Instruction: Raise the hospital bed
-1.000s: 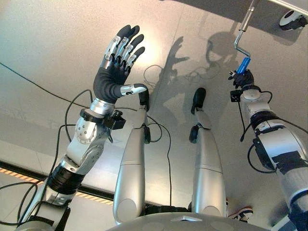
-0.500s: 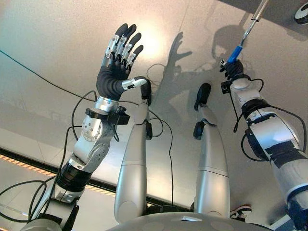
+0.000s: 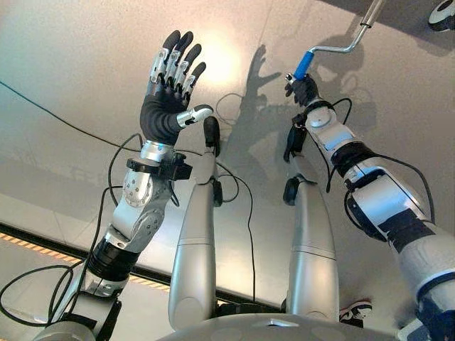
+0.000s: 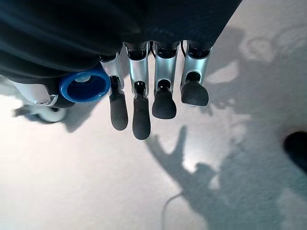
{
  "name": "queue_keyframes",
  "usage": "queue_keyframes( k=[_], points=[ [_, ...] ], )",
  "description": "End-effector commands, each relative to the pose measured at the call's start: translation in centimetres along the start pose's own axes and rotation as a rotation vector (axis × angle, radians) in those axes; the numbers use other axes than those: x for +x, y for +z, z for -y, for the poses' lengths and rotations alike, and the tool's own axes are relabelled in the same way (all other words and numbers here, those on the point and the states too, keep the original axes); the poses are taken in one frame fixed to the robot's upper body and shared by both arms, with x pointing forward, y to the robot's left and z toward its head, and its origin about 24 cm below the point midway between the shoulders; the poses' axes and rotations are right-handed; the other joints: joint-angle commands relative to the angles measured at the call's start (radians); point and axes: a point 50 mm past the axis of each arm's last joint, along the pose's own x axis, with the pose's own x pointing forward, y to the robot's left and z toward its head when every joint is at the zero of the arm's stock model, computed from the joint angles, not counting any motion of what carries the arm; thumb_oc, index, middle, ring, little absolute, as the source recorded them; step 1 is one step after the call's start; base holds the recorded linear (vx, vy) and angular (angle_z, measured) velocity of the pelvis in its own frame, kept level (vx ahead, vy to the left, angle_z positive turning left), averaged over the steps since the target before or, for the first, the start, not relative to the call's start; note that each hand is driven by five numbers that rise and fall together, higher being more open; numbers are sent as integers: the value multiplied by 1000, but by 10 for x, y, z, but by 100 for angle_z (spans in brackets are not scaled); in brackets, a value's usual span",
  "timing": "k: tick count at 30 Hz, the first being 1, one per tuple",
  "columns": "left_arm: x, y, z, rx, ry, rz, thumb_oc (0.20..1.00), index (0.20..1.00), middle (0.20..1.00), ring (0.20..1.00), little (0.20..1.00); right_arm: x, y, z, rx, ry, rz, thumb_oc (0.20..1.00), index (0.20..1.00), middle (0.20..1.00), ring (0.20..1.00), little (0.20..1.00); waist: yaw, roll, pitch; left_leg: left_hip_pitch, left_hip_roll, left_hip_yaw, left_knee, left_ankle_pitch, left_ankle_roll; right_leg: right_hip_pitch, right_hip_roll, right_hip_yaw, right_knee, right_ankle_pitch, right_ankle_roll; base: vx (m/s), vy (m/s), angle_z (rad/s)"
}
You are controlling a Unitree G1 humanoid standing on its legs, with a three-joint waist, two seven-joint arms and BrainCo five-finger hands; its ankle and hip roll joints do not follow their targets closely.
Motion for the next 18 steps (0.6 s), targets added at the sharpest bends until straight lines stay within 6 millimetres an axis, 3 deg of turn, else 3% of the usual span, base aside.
queue_keyframes(
  k=[1,4,6,7,10,14,18],
  points=[
    [-7,23,10,13,-73,115,1000,1000,1000,1000,1000,-29,129,-75,79,304,579,200,200,200,200,200,16,60,-11,2,-63,6,131,-140,45,60,1,3,-71,31,70,0,0,0],
    [-7,24,9,19,-81,126,1000,1000,1000,1000,1000,-49,143,-54,179,298,738,200,200,200,200,200,2,53,-11,16,-61,10,124,-140,45,70,1,8,-76,34,72,0,0,0],
    [-7,23,9,21,-86,122,1000,1000,1000,1000,1000,-54,142,-46,204,295,761,200,200,200,200,200,-1,53,-11,21,-60,11,123,-140,45,76,2,9,-77,34,73,-7,-11,3],
    [-7,24,9,31,-98,128,1000,1000,1000,1000,1000,-65,144,-29,236,269,838,200,200,200,200,200,-9,51,-11,30,-60,15,120,-139,44,81,3,12,-78,35,75,0,0,0],
    [-9,25,10,31,-111,134,1000,1000,1000,1000,1000,-81,140,-8,348,240,906,200,200,200,200,200,-23,48,-11,49,-56,19,110,-138,41,93,3,16,-88,39,81,0,0,0],
    [-17,26,7,37,-121,113,1000,1000,1000,1000,1000,-99,118,22,489,164,920,200,200,200,200,200,-44,40,-11,71,-51,31,101,-135,40,112,7,21,-99,43,85,0,0,0],
    [-24,24,4,30,-115,90,1000,1000,1000,1000,1000,-108,86,38,775,79,864,200,200,200,200,200,-66,31,-11,97,-47,40,85,-135,39,135,14,28,-118,48,86,0,0,0]
  ],
)
